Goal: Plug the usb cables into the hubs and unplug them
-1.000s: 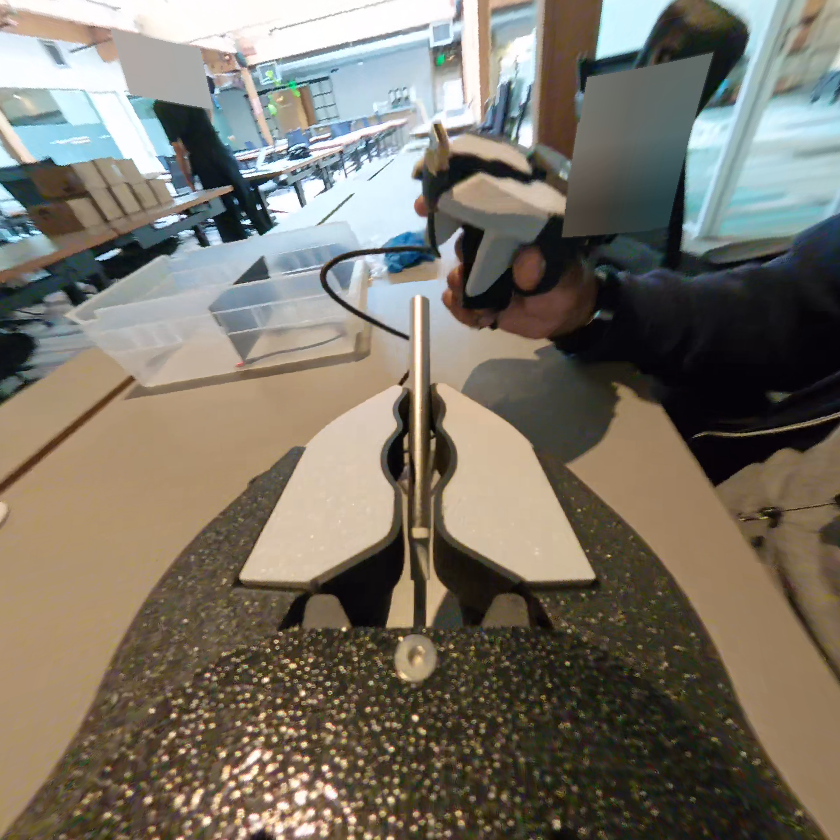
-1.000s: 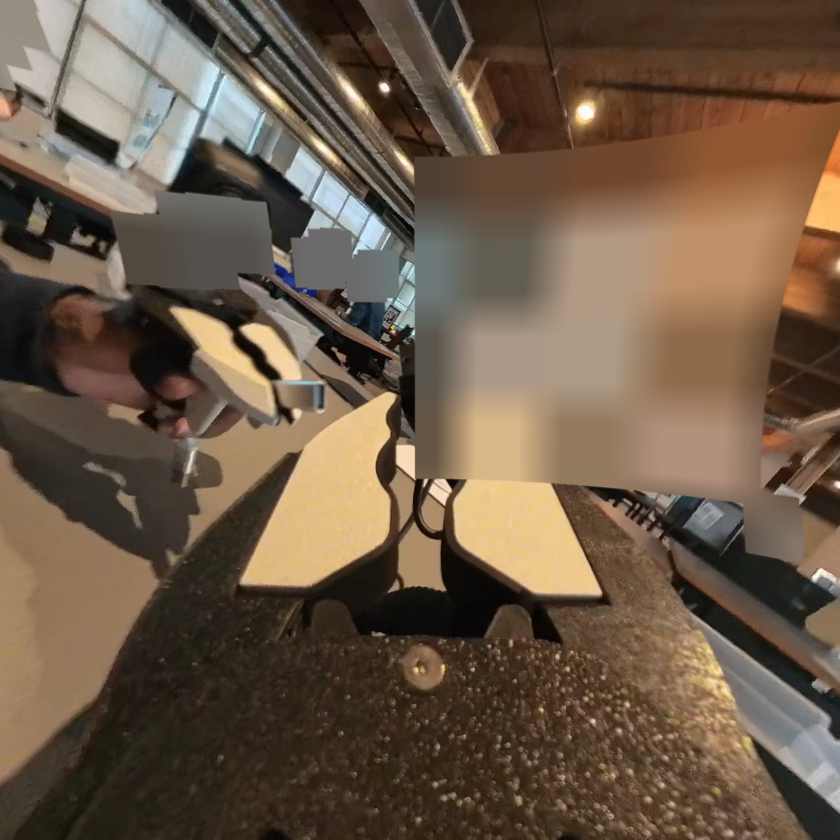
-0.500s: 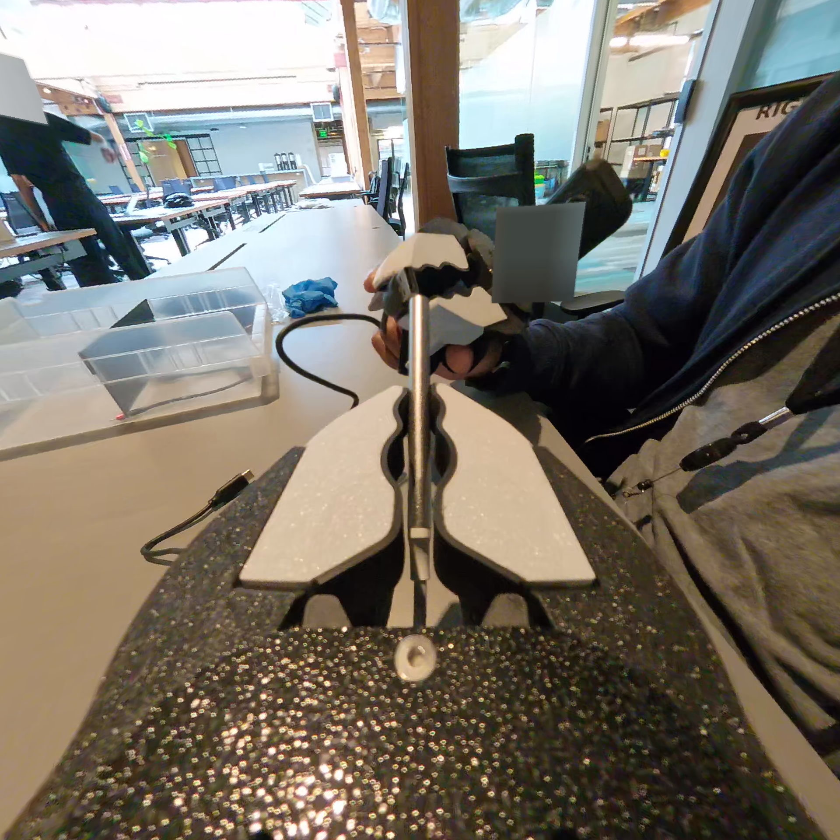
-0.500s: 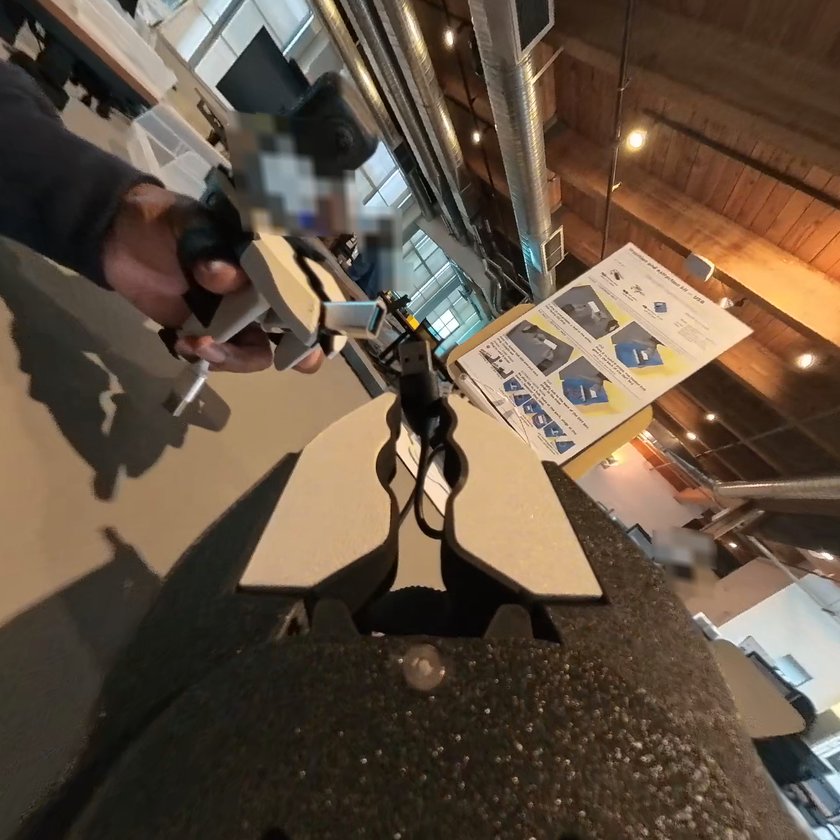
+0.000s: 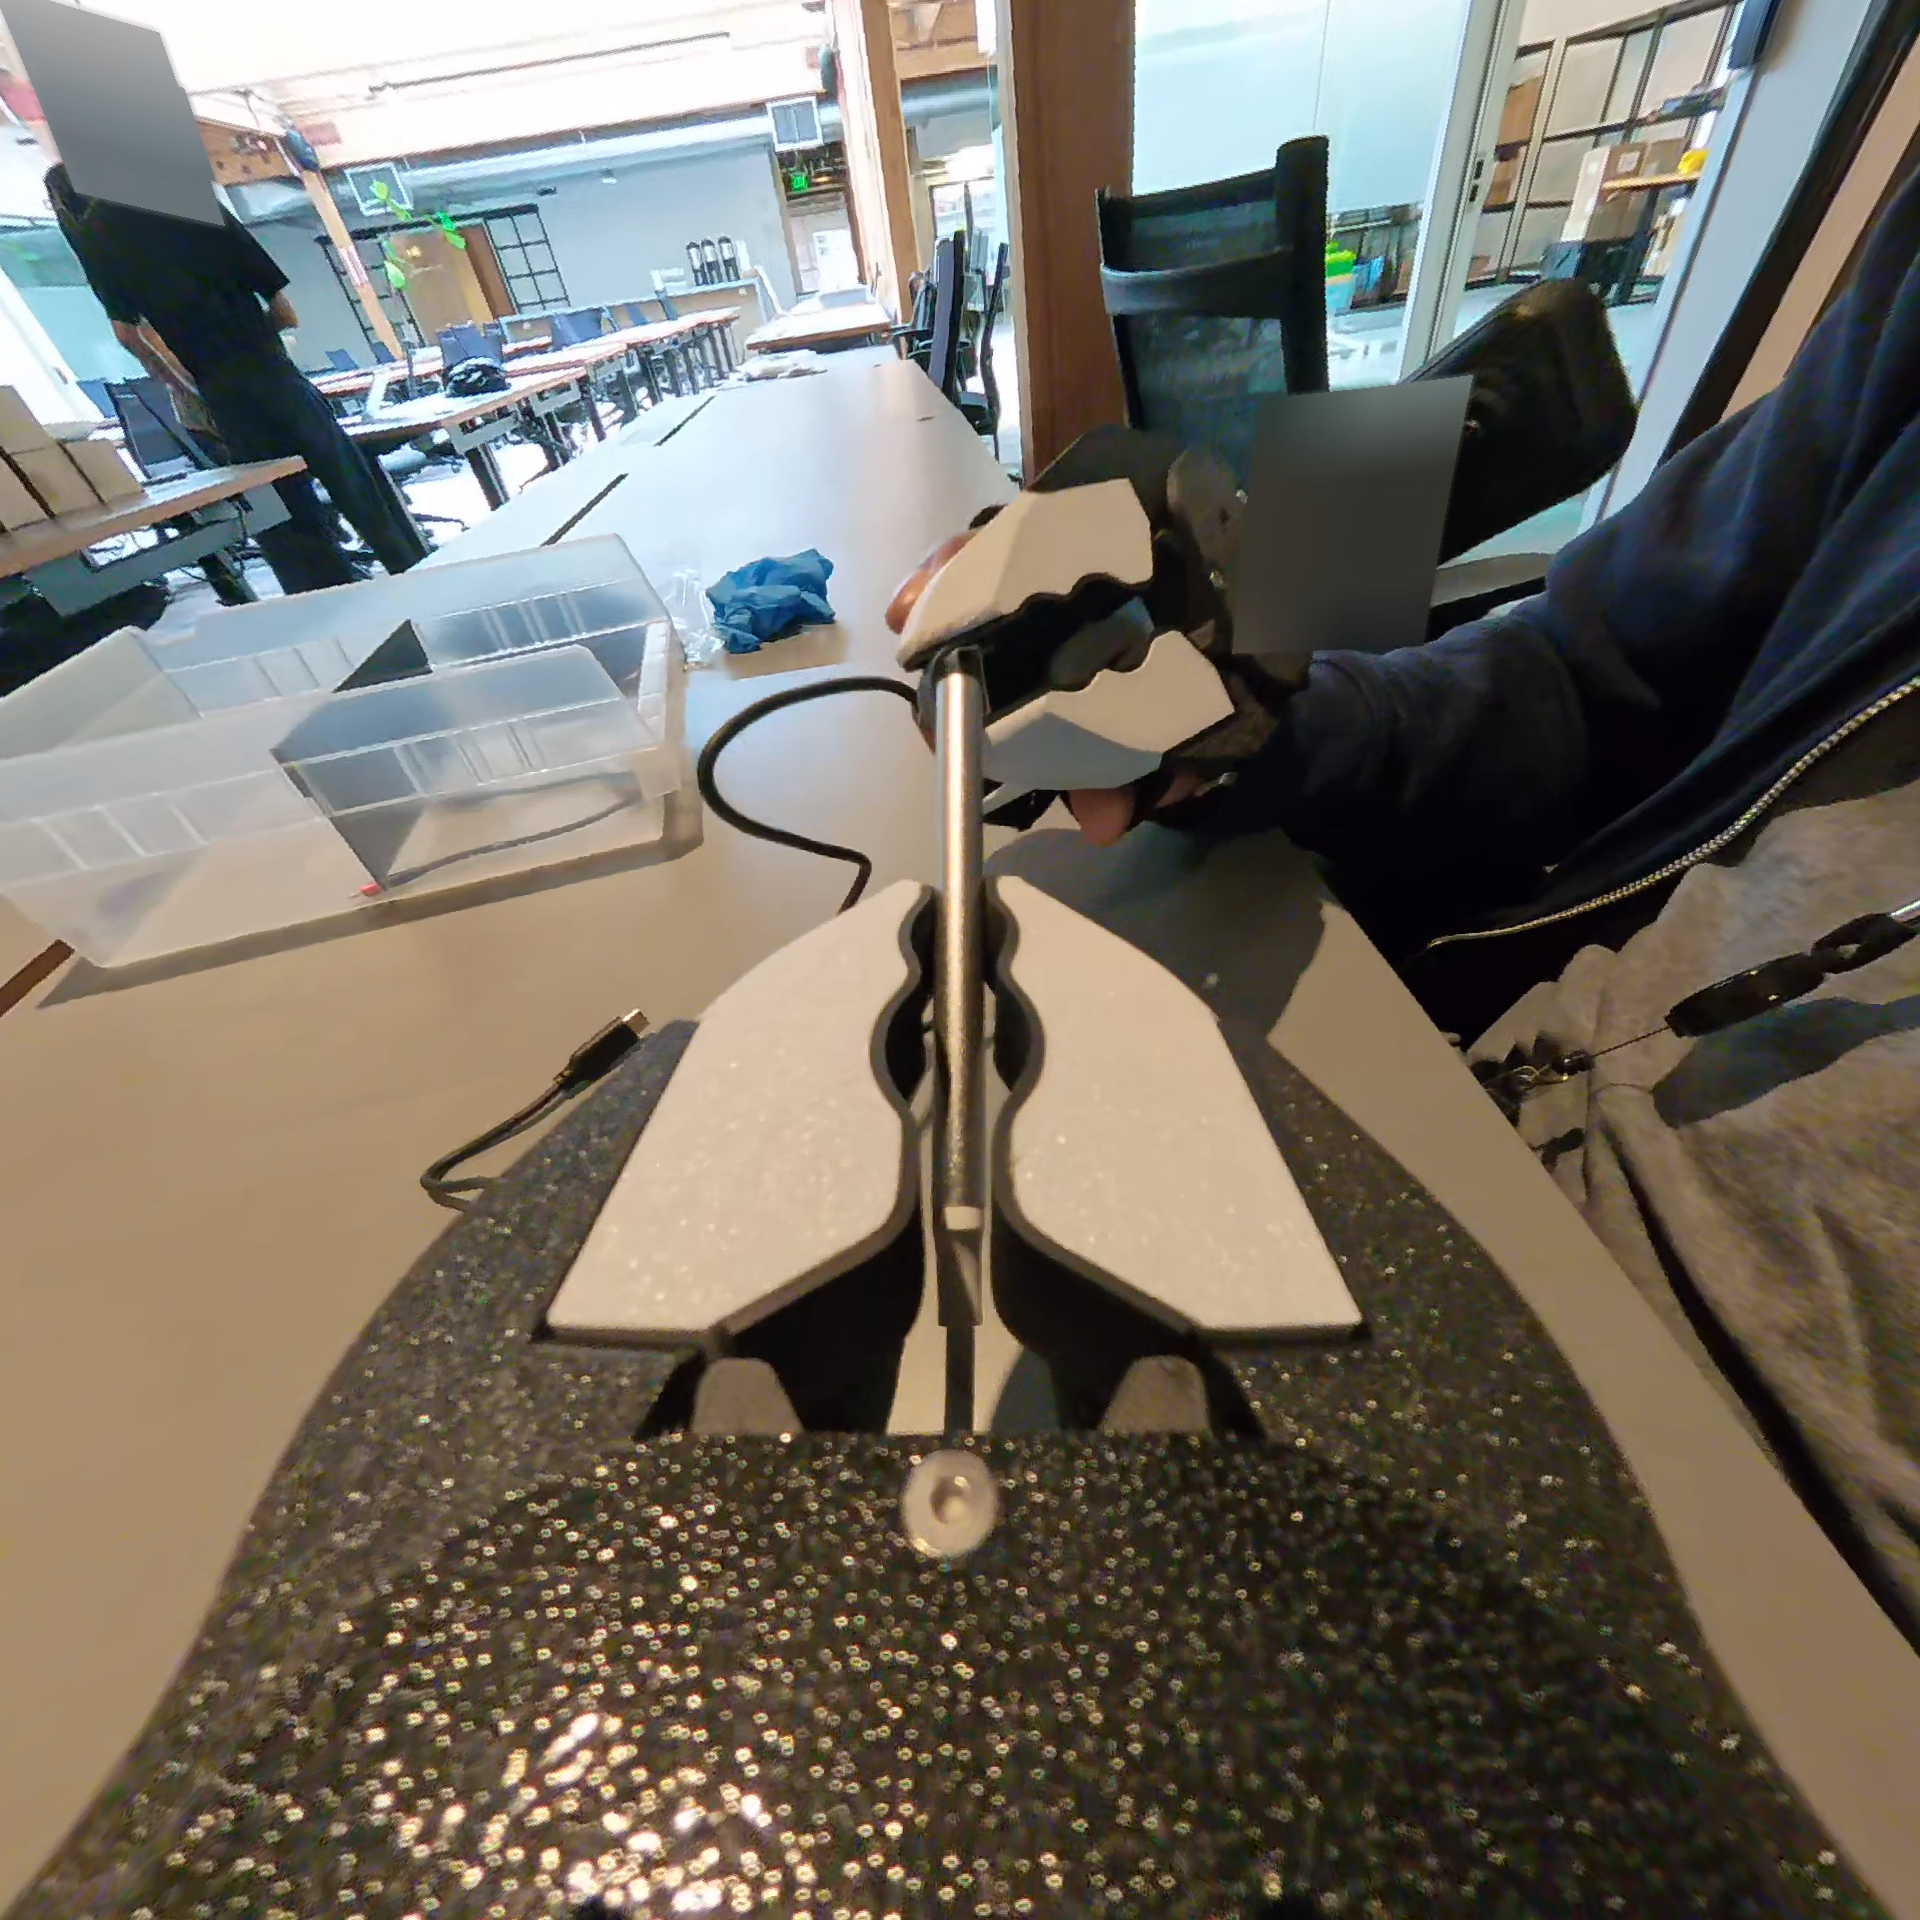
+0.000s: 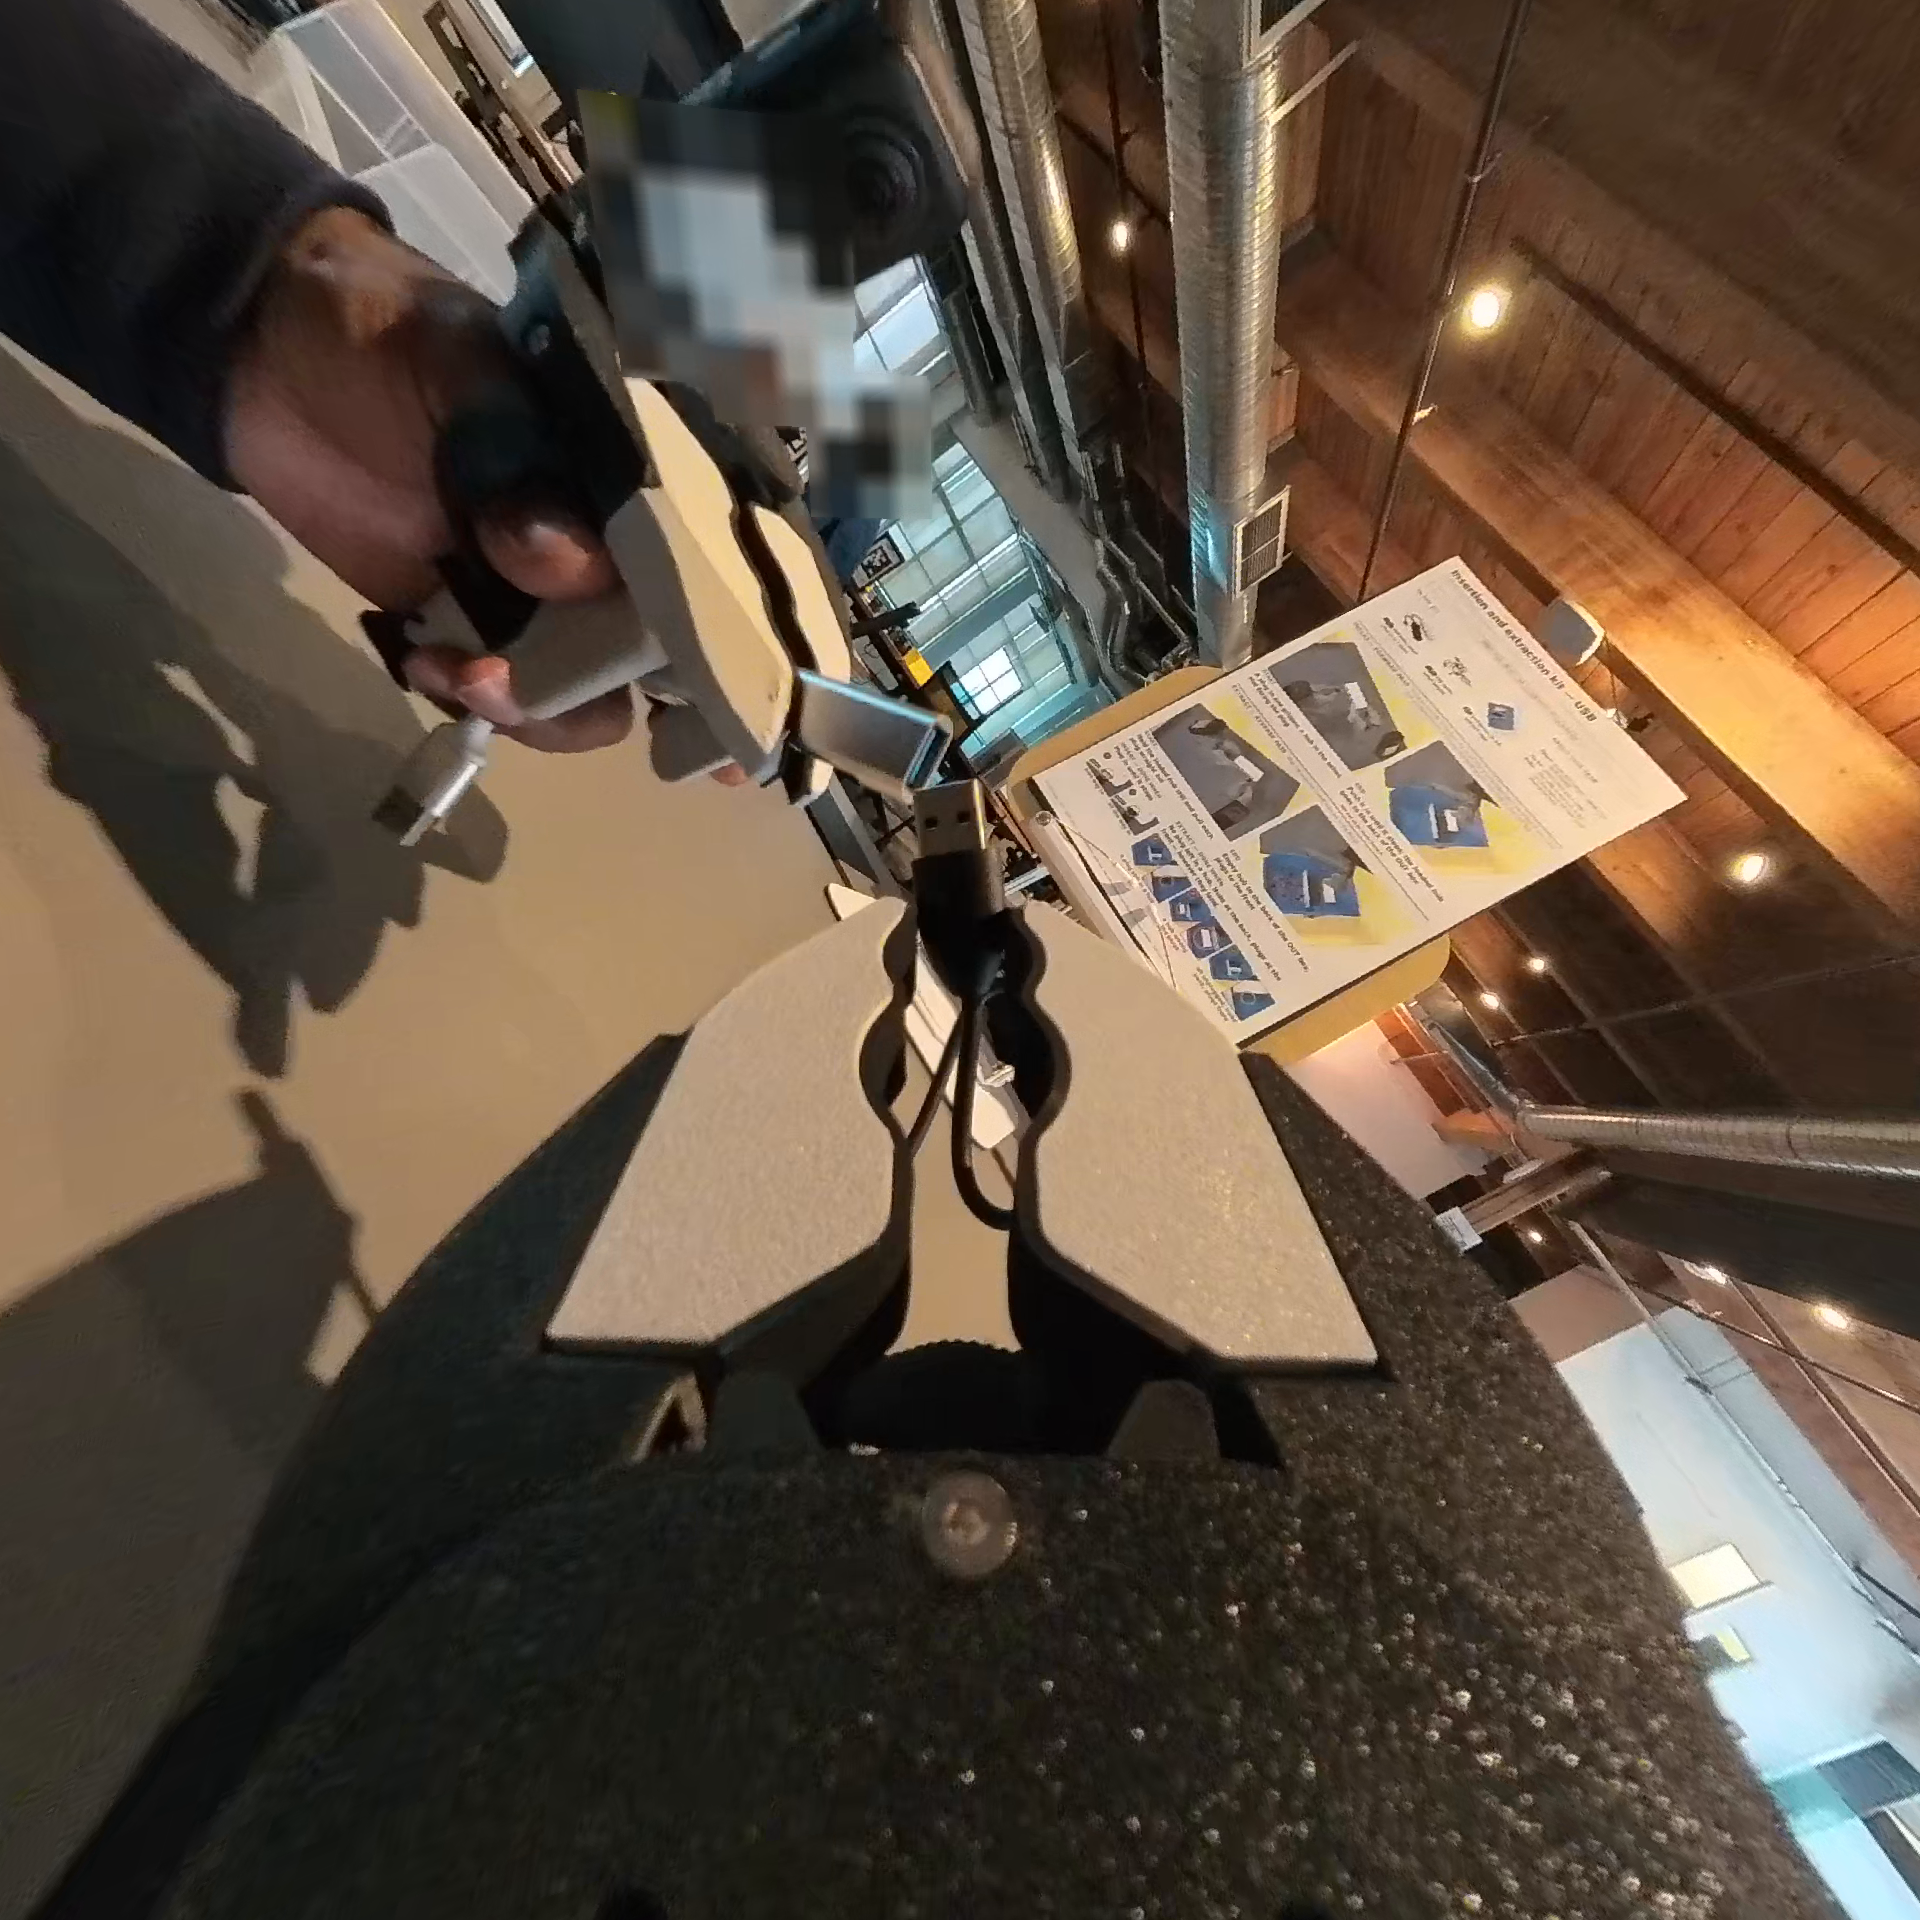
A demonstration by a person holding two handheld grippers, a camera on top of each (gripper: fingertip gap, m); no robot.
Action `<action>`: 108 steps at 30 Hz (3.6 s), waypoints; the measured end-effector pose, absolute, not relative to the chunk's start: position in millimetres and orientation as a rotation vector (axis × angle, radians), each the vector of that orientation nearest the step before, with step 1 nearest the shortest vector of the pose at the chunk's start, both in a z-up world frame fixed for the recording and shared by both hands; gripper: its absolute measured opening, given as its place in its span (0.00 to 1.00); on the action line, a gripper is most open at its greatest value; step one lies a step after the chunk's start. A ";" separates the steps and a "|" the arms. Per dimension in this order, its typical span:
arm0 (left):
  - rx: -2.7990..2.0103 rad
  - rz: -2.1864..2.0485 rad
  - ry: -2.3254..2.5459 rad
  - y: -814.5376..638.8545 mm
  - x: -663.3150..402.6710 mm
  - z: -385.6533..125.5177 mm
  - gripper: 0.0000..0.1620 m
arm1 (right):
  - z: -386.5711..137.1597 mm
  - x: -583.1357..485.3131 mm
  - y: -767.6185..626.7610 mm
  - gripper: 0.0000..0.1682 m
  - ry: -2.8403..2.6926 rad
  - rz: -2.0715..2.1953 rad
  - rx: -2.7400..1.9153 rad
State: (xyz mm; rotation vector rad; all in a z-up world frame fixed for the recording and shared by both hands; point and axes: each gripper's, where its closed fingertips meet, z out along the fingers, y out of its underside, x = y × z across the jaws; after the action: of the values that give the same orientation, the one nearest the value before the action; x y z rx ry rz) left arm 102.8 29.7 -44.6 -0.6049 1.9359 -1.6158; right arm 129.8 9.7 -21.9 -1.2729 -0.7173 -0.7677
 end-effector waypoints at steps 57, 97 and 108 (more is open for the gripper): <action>-0.075 -0.383 1.568 44.6 115.2 -29.9 0.04 | -143.9 174.3 -34.0 0.09 -0.972 -0.203 -2.013; -0.089 -0.357 1.574 48.2 119.2 -36.6 0.04 | -158.0 224.0 -47.7 0.09 -1.634 -0.413 -2.024; -0.085 -0.359 1.567 47.8 117.5 -34.3 0.04 | -162.6 222.2 -38.2 0.07 -1.805 -0.331 -2.208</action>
State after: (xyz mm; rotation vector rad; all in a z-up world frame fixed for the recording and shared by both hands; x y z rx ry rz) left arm 117.5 47.8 -34.3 -0.0850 1.5670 -0.3587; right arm 222.2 -38.2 -162.6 -2.2085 -1.8050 -0.3306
